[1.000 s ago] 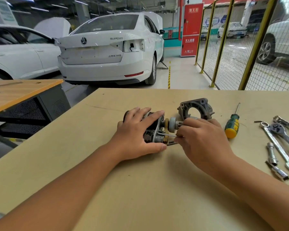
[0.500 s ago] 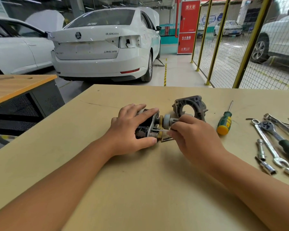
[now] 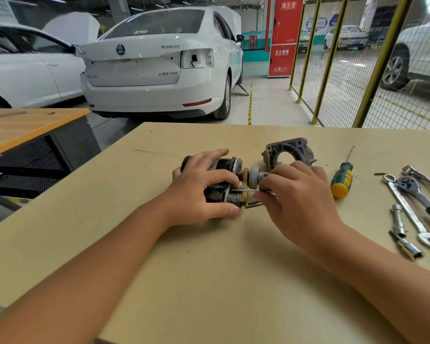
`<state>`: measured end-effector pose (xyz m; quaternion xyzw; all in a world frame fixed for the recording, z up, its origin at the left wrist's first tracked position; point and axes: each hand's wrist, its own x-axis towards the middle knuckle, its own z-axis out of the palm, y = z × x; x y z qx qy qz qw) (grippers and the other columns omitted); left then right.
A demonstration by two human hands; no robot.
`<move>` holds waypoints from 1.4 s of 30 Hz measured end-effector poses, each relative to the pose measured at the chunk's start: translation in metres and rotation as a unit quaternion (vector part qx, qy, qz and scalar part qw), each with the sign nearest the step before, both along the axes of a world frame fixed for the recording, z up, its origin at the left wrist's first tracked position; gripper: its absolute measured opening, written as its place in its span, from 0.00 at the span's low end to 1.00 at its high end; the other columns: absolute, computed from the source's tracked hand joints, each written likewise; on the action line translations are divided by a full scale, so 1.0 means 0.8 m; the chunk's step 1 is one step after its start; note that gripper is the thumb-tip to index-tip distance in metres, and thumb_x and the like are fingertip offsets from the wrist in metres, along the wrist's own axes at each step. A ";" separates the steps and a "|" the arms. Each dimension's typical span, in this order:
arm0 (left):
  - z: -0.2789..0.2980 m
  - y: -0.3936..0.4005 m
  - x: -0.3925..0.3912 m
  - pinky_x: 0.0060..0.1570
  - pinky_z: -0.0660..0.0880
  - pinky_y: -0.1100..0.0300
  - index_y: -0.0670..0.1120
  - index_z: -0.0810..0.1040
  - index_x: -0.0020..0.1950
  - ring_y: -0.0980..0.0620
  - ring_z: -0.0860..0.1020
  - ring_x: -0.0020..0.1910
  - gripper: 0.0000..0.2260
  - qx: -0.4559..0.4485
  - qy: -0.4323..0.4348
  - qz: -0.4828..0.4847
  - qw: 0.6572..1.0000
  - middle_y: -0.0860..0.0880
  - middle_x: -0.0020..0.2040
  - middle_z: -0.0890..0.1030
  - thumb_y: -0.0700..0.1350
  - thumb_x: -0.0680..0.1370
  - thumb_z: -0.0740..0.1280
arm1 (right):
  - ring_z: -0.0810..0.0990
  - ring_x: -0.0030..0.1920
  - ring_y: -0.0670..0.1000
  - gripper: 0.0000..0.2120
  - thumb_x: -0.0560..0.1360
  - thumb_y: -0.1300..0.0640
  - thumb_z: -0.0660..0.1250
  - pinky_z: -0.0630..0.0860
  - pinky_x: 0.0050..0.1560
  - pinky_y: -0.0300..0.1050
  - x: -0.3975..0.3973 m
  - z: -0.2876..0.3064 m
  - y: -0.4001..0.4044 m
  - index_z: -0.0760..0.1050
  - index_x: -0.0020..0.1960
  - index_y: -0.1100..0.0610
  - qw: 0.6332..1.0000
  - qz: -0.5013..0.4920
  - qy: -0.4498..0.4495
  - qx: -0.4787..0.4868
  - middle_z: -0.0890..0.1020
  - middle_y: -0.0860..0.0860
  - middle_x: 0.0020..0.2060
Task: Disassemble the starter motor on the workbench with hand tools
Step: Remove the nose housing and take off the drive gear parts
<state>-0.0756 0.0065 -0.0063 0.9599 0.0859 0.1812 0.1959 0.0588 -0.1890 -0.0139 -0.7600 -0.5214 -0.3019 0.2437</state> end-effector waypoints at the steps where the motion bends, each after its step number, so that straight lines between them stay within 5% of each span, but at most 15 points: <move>1: 0.001 0.002 0.000 0.70 0.58 0.34 0.76 0.74 0.55 0.58 0.53 0.80 0.19 0.003 0.003 -0.007 1.000 0.64 0.80 0.58 0.73 0.66 0.69 | 0.77 0.43 0.57 0.06 0.72 0.53 0.76 0.68 0.44 0.51 0.000 0.000 0.000 0.81 0.41 0.54 1.000 -0.002 -0.004 0.004 0.80 0.48 0.39; 8: 0.001 0.009 -0.001 0.70 0.59 0.32 0.80 0.71 0.56 0.57 0.52 0.80 0.19 0.014 0.016 -0.026 0.999 0.65 0.80 0.58 0.76 0.66 0.68 | 0.79 0.40 0.57 0.06 0.75 0.52 0.74 0.70 0.44 0.51 -0.001 0.001 0.001 0.82 0.43 0.54 1.000 0.006 0.002 0.002 0.80 0.49 0.39; 21: 0.008 0.008 -0.001 0.72 0.58 0.33 0.79 0.74 0.56 0.59 0.53 0.80 0.22 -0.011 0.017 -0.020 1.000 0.64 0.79 0.61 0.75 0.63 0.70 | 0.77 0.33 0.57 0.10 0.78 0.52 0.71 0.70 0.28 0.45 -0.001 0.000 0.004 0.81 0.41 0.57 0.998 0.029 0.060 -0.020 0.77 0.49 0.36; 27: 0.007 0.006 -0.003 0.72 0.59 0.32 0.75 0.75 0.59 0.58 0.54 0.80 0.25 -0.009 0.014 -0.014 1.000 0.63 0.79 0.62 0.75 0.63 0.70 | 0.77 0.34 0.56 0.08 0.72 0.53 0.76 0.66 0.34 0.43 -0.008 0.000 0.008 0.81 0.40 0.55 0.998 0.005 0.061 -0.027 0.78 0.48 0.37; 32: 0.008 0.004 -0.001 0.72 0.62 0.35 0.73 0.68 0.71 0.57 0.56 0.79 0.36 0.007 0.012 0.002 1.000 0.64 0.79 0.62 0.76 0.63 0.69 | 0.77 0.44 0.57 0.09 0.68 0.52 0.78 0.65 0.47 0.54 -0.010 0.004 0.006 0.79 0.40 0.53 0.998 -0.055 0.021 -0.023 0.80 0.46 0.37; 37: 0.008 0.003 -0.001 0.71 0.63 0.36 0.71 0.65 0.74 0.57 0.58 0.79 0.41 0.006 0.007 0.009 1.000 0.64 0.78 0.63 0.75 0.62 0.70 | 0.79 0.36 0.59 0.11 0.67 0.55 0.81 0.70 0.40 0.49 -0.009 0.007 0.007 0.79 0.40 0.55 0.998 0.019 0.053 -0.032 0.79 0.48 0.36; 42: 0.005 0.007 -0.001 0.72 0.62 0.33 0.74 0.69 0.68 0.57 0.57 0.79 0.34 0.007 0.006 -0.009 1.000 0.64 0.78 0.63 0.75 0.63 0.70 | 0.75 0.33 0.57 0.09 0.74 0.55 0.76 0.75 0.31 0.52 -0.005 0.002 0.003 0.80 0.40 0.58 0.991 0.093 0.094 -0.036 0.77 0.51 0.34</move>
